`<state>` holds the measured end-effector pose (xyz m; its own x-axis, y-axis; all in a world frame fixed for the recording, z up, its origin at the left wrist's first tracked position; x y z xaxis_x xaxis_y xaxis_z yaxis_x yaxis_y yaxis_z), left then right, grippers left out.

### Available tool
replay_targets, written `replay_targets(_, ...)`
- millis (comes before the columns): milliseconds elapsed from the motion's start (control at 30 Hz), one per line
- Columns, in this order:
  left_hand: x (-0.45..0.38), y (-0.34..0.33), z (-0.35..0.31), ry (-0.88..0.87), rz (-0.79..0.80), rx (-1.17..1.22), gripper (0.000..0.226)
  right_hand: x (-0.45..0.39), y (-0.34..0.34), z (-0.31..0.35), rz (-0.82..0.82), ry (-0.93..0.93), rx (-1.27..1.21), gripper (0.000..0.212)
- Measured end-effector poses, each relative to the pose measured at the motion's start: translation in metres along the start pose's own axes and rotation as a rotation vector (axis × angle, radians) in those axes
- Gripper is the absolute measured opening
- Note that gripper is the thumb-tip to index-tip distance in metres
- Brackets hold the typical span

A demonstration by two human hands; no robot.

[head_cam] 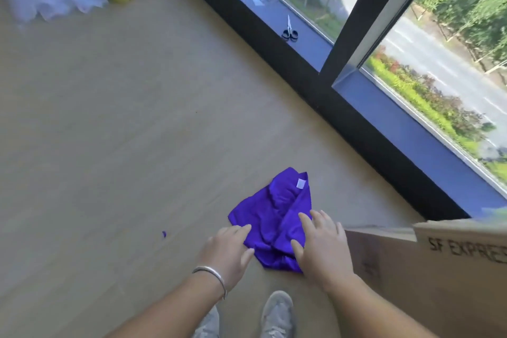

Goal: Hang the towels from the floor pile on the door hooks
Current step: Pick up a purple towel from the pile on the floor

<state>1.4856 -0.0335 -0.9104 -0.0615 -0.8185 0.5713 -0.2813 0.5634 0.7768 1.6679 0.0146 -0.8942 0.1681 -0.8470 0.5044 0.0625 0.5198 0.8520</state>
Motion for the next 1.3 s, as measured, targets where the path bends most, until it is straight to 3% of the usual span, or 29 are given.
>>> replay_targets(234, -0.090, -0.123, 0.052, 0.107, -0.032, 0.184, 0.050, -0.109, -0.134, -0.051, 0.064, -0.115, 0.006, 0.060)
replay_targets(434, -0.182, -0.189, 0.071, 0.103, -0.076, 0.257, 0.049, -0.216, -0.184, -0.082, 0.031, -0.132, -0.047, 0.054)
replay_targets(534, -0.237, -0.189, 0.069, -0.012, -0.117, 0.220, 0.052, -0.273, -0.180, -0.093, -0.004, -0.048, -0.015, 0.054)
replay_targets(634, -0.275, -0.186, 0.068, -0.170, -0.054, -0.035, 0.046, -0.318, -0.170, -0.097, 0.032, 0.061, 0.005, 0.061)
replay_targets(701, -0.284, -0.186, 0.076, -0.185, -0.002, -0.078, 0.039, -0.335, -0.164, -0.101, 0.089, 0.073, -0.006, 0.058)
replay_targets(901, -0.280, -0.186, 0.087, -0.195, -0.016, -0.094, 0.034, -0.348, -0.154, -0.105, 0.128, 0.062, 0.098, 0.031)
replay_targets(1001, -0.271, -0.188, 0.096, -0.189, -0.024, -0.095, 0.024, -0.342, -0.142, -0.085, 0.104, 0.165, 0.099, 0.017)
replay_targets(1101, -0.260, -0.191, 0.107, -0.159, -0.048, -0.102, 0.017, -0.334, -0.125, -0.065, 0.051, 0.224, -0.063, 0.015)
replay_targets(1302, -0.271, -0.148, 0.138, -0.108, -0.244, -0.073, 0.019, -0.349, -0.079, -0.036, -0.141, 0.198, -0.354, 0.017)
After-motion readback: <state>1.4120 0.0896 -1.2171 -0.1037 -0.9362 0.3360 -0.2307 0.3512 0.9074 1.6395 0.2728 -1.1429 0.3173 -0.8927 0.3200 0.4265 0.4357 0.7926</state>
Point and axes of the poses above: each hand's wrist, its own x-axis away from the middle knuckle, its own y-axis out of the back of the hand, z = x × y, the point moved 10 cm from there along -x, towards the middle knuckle, and after that the axes turned 6 degrees about -x, right-handed, at the moved point
